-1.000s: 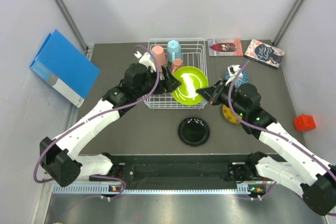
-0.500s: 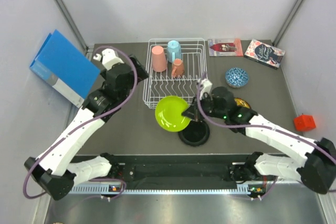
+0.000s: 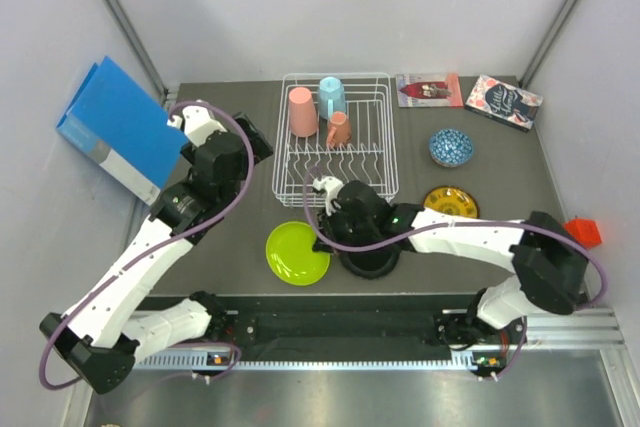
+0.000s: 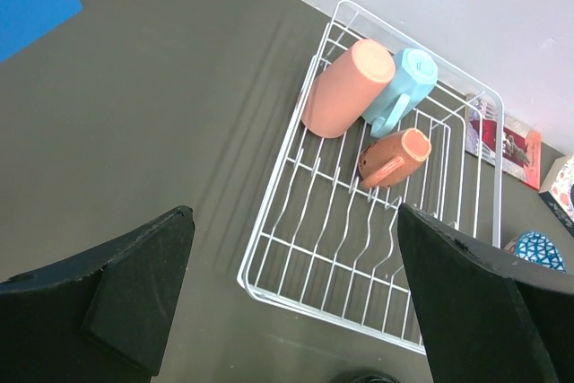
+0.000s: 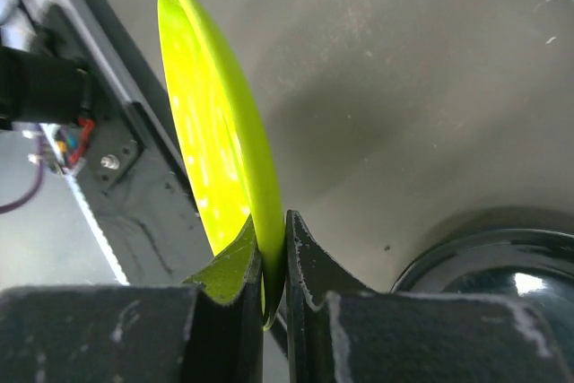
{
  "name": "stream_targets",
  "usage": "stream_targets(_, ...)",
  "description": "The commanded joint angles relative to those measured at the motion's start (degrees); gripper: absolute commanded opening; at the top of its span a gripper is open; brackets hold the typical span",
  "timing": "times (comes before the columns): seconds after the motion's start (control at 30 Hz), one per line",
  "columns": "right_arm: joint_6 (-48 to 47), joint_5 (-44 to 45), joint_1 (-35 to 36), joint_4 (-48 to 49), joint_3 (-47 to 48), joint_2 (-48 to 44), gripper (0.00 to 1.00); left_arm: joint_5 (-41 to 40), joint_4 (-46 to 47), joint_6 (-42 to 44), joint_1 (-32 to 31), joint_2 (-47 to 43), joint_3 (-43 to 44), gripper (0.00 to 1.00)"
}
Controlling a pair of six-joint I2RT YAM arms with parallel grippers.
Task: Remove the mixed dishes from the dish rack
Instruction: Place the plate at the center of the board.
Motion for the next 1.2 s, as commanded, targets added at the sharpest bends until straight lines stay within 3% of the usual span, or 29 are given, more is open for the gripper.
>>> stream_targets(0.0,0.73,-2.12,1.13,4.64,4.6,5.93,0.0,0.0,0.54,-0.58,-0.08,-2.03,-1.11,0.99)
stream_targets(0.3,0.3,-1.95,1.48,4.47,9.36,13.85,0.0,1.31,-0.43,-0.84,-0.17,-1.95,-1.99,0.99)
stream_targets(0.53,-0.23,-0.11,1.84,2.8,10.77,14.39,0.32,1.76,-0.34,-0.67,-0.08,-1.68,-2.26,0.99)
stream_targets(0.67,-0.49,1.82,1.84,1.48,10.68,13.42,0.39,2.02,-0.08,-0.76,-0.08,-1.68,-2.43,0.99)
stream_targets(1.17,-1.72,17.99,3.42,-10.47,8.57,6.75,0.46,2.28,-0.08,-0.76,-0.08,-1.16,-2.87,0.99)
